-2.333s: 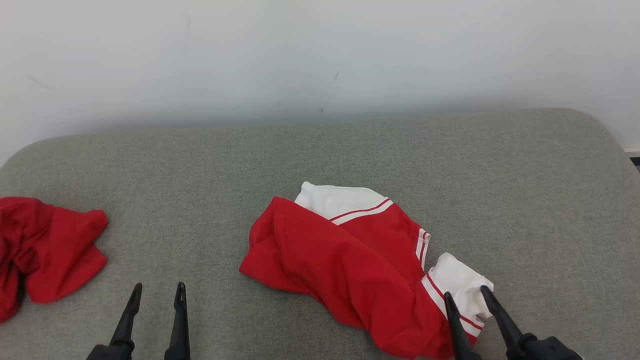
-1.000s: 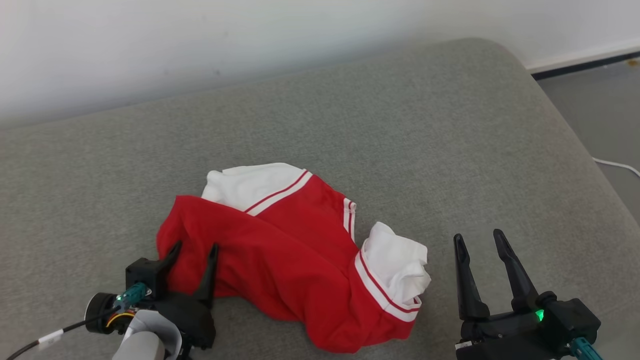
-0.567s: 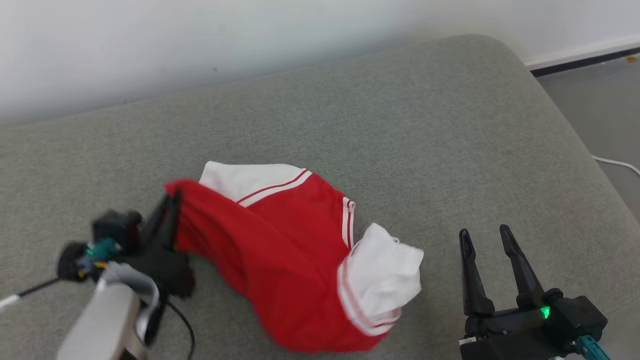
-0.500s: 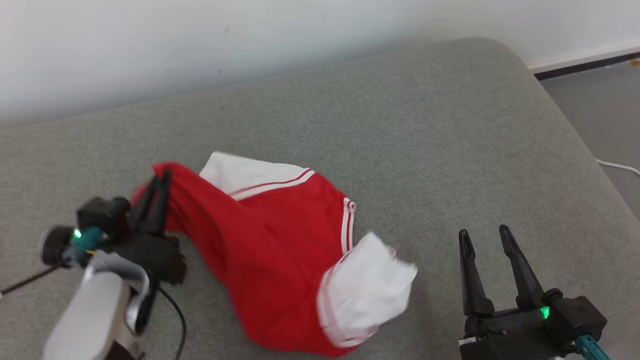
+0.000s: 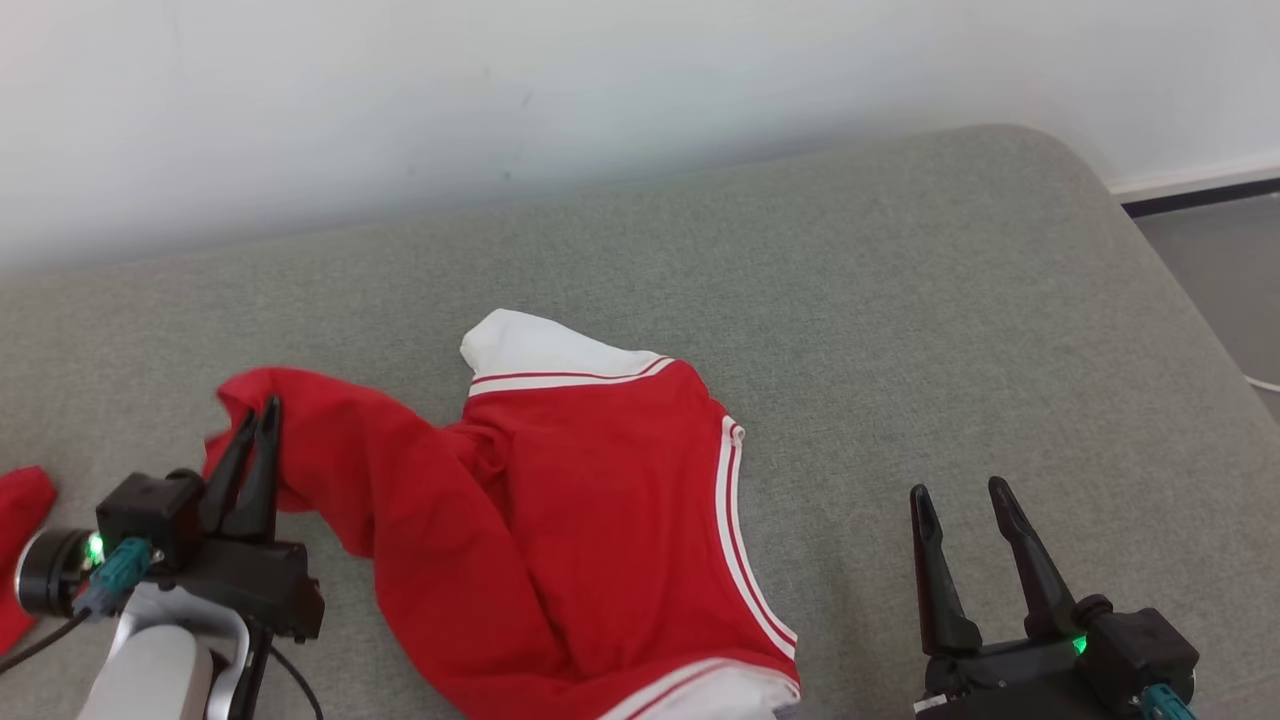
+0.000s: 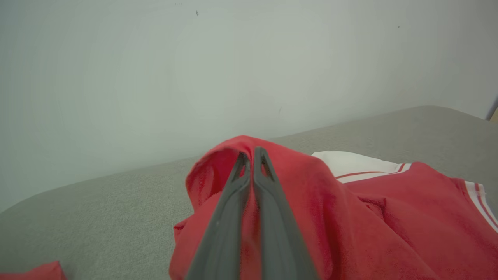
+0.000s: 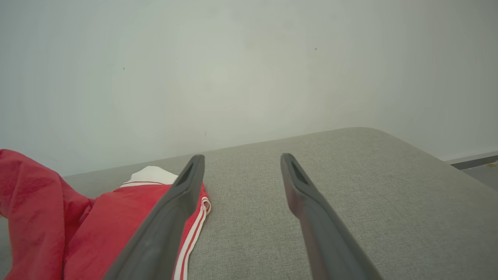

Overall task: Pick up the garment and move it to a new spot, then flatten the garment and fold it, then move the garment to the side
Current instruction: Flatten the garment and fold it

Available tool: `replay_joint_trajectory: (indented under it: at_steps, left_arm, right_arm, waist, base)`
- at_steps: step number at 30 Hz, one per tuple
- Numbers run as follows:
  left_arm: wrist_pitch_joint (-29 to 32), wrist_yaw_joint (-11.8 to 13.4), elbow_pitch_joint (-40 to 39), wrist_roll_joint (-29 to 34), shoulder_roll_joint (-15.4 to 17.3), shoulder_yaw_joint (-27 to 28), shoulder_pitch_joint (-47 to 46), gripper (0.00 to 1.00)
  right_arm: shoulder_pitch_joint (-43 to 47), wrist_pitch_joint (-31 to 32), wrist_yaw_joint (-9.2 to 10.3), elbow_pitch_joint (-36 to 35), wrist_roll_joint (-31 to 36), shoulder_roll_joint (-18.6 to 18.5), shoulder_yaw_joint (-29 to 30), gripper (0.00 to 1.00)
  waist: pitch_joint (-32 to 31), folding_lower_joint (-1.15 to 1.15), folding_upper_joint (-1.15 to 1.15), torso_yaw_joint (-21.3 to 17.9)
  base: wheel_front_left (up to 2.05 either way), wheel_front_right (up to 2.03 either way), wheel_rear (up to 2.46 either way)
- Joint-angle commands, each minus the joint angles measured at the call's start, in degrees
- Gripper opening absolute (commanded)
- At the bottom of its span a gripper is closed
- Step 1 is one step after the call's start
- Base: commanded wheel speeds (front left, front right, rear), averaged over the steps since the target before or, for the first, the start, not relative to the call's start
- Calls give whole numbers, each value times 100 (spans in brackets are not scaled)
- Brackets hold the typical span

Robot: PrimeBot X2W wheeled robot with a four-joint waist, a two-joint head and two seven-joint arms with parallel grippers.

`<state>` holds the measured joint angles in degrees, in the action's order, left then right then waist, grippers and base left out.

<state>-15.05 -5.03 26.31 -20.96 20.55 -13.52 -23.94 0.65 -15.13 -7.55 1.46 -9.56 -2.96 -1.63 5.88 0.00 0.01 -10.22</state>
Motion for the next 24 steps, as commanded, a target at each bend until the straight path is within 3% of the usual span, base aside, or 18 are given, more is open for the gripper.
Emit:
replay_joint_trajectory:
  at_steps: [1, 13, 14, 15, 24]
  left_arm:
    - [-18, 24, -12, -61, -18, 40, 113, 0]
    - [-19, 230, -238, -171, -138, 301, 892, 2]
    - [-19, 252, -255, -160, -157, 305, 955, 80]
    - [-18, 252, -265, -130, -178, 292, 1003, 100]
    - [-19, 590, -1238, 209, -499, 788, 1501, 100]
  right_arm:
    - [74, -2, 13, 31, 6, 14, 17, 100]
    - [119, -2, 13, 312, 161, 14, 100, 100]
    - [128, -2, 13, 339, 164, 14, 98, 100]
    - [135, -2, 13, 363, 167, 14, 113, 100]
    - [187, -2, 13, 411, 156, 16, 232, 100]
  waist:
    - [-78, 0, -1, 81]
    - [-393, 0, -1, 473]
    - [-411, 0, -1, 502]
    - [-431, 0, -1, 537]
    - [-545, 0, -1, 870]
  base:
    - [0, 0, 0]
    - [0, 0, 0]
    - [0, 0, 0]
    - [0, 0, 0]
    - [0, 0, 0]
